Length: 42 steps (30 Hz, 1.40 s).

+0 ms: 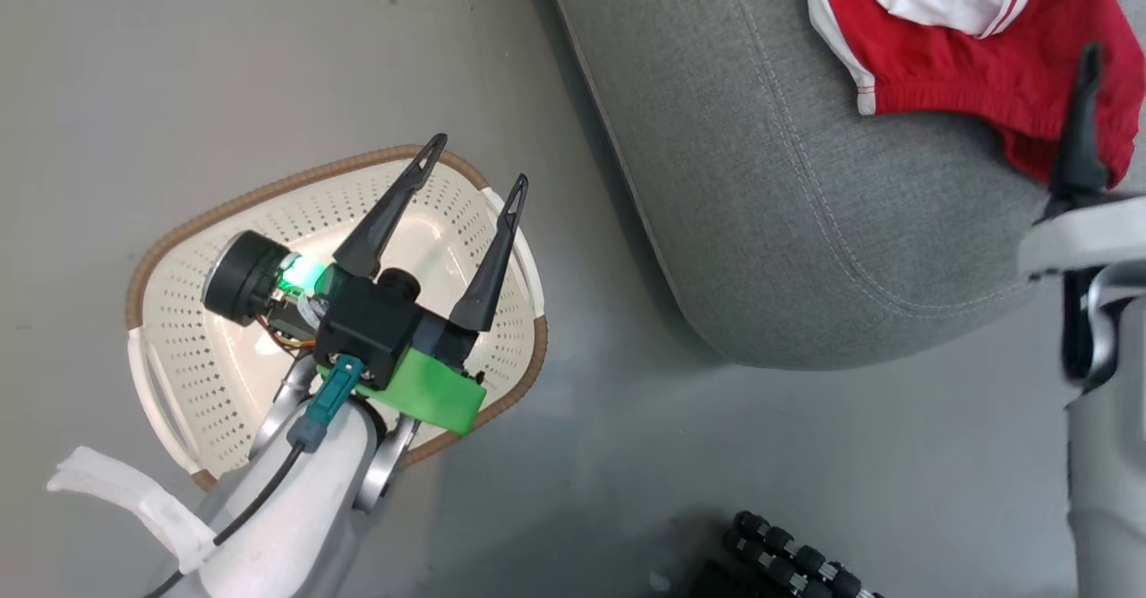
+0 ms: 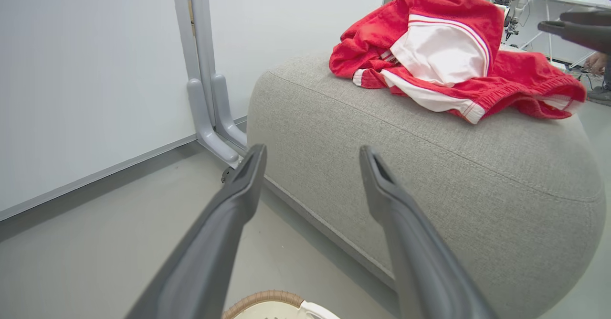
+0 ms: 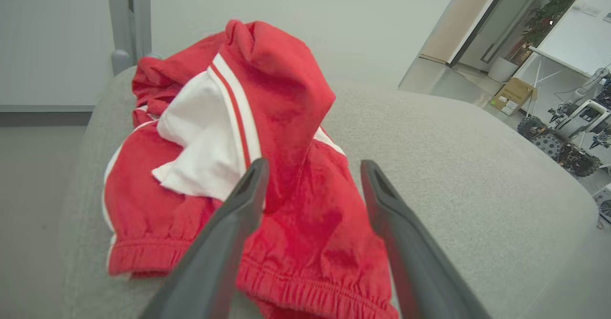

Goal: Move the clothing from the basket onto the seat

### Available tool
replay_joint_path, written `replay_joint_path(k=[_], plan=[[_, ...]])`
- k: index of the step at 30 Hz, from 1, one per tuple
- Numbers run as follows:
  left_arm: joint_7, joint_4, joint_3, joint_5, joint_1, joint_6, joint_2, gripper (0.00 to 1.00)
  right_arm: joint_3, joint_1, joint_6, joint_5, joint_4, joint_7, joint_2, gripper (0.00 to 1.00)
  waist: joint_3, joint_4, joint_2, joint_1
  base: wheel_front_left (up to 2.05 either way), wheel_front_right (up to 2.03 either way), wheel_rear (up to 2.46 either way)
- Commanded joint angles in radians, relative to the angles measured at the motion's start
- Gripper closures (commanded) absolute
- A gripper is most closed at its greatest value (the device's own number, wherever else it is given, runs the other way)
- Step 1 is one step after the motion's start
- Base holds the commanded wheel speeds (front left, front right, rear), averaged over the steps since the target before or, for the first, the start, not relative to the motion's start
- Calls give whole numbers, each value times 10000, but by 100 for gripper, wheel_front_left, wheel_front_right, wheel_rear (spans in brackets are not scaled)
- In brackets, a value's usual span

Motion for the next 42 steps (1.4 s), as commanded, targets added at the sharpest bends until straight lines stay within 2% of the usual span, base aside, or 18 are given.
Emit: replay_joint_path(k=[1,5,8,10,14,19,29,39,42], plan=[[-112,92,72,-140,181,38,-96,0,152,470,-14,-80,-344,-31,156,0,-707,207,-1,0,0,0,0],[-217,446,232,-381,592,125,-469,0,867,1579,-14,149,-961,-31,655,0,-1489,537,-1,0,0,0,0],[-210,257,772,-676,989,284,-994,0,1837,2142,-14,836,-1481,-31,840,0,-2043,995,-1,0,0,0,0],[-207,262,1056,-830,1326,221,-1232,0,2122,2472,-14,1225,-1786,-31,889,0,-2348,1324,-1,0,0,0,0],[-204,-43,1900,-601,1887,326,-1694,0,3102,3087,-12,1800,-2249,-31,1051,0,-3007,2071,-1,0,0,0,0],[-204,-437,2819,-259,2869,361,-2015,0,3961,3657,-14,1950,-2352,-31,1113,0,-3716,2802,-1,0,0,0,0],[-207,-804,4034,-31,4784,85,-2223,0,4147,4478,-14,1845,-2345,-31,993,0,-4914,3479,-1,0,0,0,0],[-207,-1263,4334,-263,6290,538,-2244,0,4231,5419,-12,1754,-2461,-31,813,0,-5998,3364,-1,0,0,0,0],[-207,-1169,4310,-286,6540,531,-2243,0,4185,5692,-12,1719,-2489,-31,819,0,-6197,3334,-1,0,0,0,0]])
